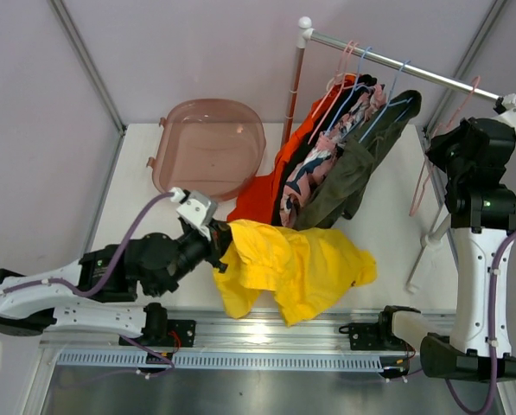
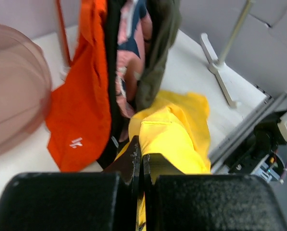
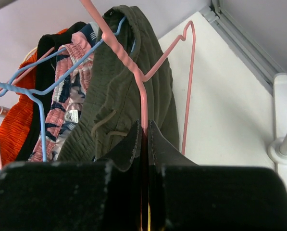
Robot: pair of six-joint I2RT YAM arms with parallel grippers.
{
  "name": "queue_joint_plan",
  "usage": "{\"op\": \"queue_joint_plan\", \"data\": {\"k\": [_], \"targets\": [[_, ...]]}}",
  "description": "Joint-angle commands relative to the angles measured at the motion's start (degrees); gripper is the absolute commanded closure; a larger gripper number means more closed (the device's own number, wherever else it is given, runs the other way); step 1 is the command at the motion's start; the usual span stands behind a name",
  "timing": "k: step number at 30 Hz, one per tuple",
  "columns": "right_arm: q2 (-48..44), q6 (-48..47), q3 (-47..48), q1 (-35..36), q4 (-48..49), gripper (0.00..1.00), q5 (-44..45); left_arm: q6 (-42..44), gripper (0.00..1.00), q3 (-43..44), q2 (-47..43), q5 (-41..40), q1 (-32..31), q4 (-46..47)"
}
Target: Remove the shorts from the hanger
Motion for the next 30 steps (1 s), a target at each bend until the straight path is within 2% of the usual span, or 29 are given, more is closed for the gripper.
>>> {"op": "queue_joint_plan", "data": {"k": [1, 6, 8, 10, 11, 12, 13, 14, 15, 17, 18, 20, 21, 22, 23, 24, 26, 27, 28, 30], "targets": [[-3.6, 1.1, -1.8, -1.0, 4.9, 1.0, -3.2, 5.7, 1.0, 6.0, -1.7, -1.7, 4.4, 0.8], [-7.2, 1.5, -5.7, -1.6, 3.4, 1.0, -5.5, 10.2, 1.0, 13.3, 1.2, 2.7, 14.4, -0.7], [-9.3, 1.5, -7.9, -1.6, 3.1, 0.99, -6.5, 12.2, 1.0, 18.1, 3.5, 2.9, 16.3, -0.8], [-10.5, 1.4, -9.5, -1.6, 2.5, 0.49, -7.1, 15.8, 1.0, 24.0, 5.3, 3.3, 19.5, -0.3], [-11.4, 1.5, -10.0, -1.6, 2.3, 0.33, -7.1, 16.3, 1.0, 25.7, 6.4, 3.9, 21.1, 0.1], [-11.8, 1.4, -10.5, -1.6, 1.7, 0.14, -7.2, 19.3, 1.0, 27.6, 9.3, 5.5, 26.0, 1.1], [-12.2, 1.3, -11.7, -1.6, 1.6, 0.1, -7.3, 19.9, 1.0, 32.2, 11.3, 7.6, 28.7, 0.8], [-13.0, 1.3, -12.5, -1.6, 1.5, 0.07, -7.4, 20.5, 1.0, 38.4, 13.9, 12.0, 31.8, 0.3], [-13.6, 1.4, -13.2, -1.6, 1.7, 0.05, -7.9, 20.5, 1.0, 41.5, 19.8, 14.5, 37.8, -0.6], [-14.5, 1.5, -15.9, -1.6, 2.0, 0.04, -8.7, 19.9, 1.0, 52.9, 27.1, 22.0, 43.9, -4.2], [-15.4, 1.6, -16.7, -1.7, 2.3, 0.03, -9.6, 19.2, 1.0, 65.6, 35.2, 24.3, 49.7, -5.4], [-16.5, 2.5, -19.7, -1.7, 2.7, 0.03, -10.8, 18.3, 1.0, 75.1, 44.0, 27.5, 54.9, -7.9], [-17.6, 2.7, -20.9, -1.7, 3.8, 0.02, -12.8, 17.7, 1.0, 87.2, 48.1, 29.6, 59.5, -7.3], [-18.2, 3.6, -22.0, -1.6, 4.1, 0.01, -14.6, 17.0, 1.0, 89.2, 54.1, 30.6, 61.6, -3.8], [-18.8, 3.9, -23.2, -1.6, 4.3, 0.01, -16.1, 15.0, 1.0, 89.6, 55.2, 32.0, 63.7, -0.4], [-19.3, 4.1, -25.3, -1.6, 5.2, 0.01, -17.7, 12.4, 1.0, 83.5, 55.3, 35.2, 67.0, 3.8], [-21.0, 4.5, -26.9, -1.6, 4.9, 0.01, -19.9, 10.5, 1.0, 75.9, 54.7, 35.8, 68.6, 16.1], [-21.5, 4.4, -28.4, -1.6, 5.3, 0.01, -20.9, 10.2, 1.0, 75.3, 56.0, 35.5, 69.5, 17.2], [-22.6, 4.2, -29.0, -1.5, 5.1, 0.01, -21.4, 9.9, 1.0, 79.6, 58.2, 35.1, 69.8, 16.6], [-23.6, 3.5, -29.8, -1.5, 4.7, 0.01, -21.7, 9.3, 1.0, 82.7, 65.6, 34.0, 70.3, 12.5]]}}
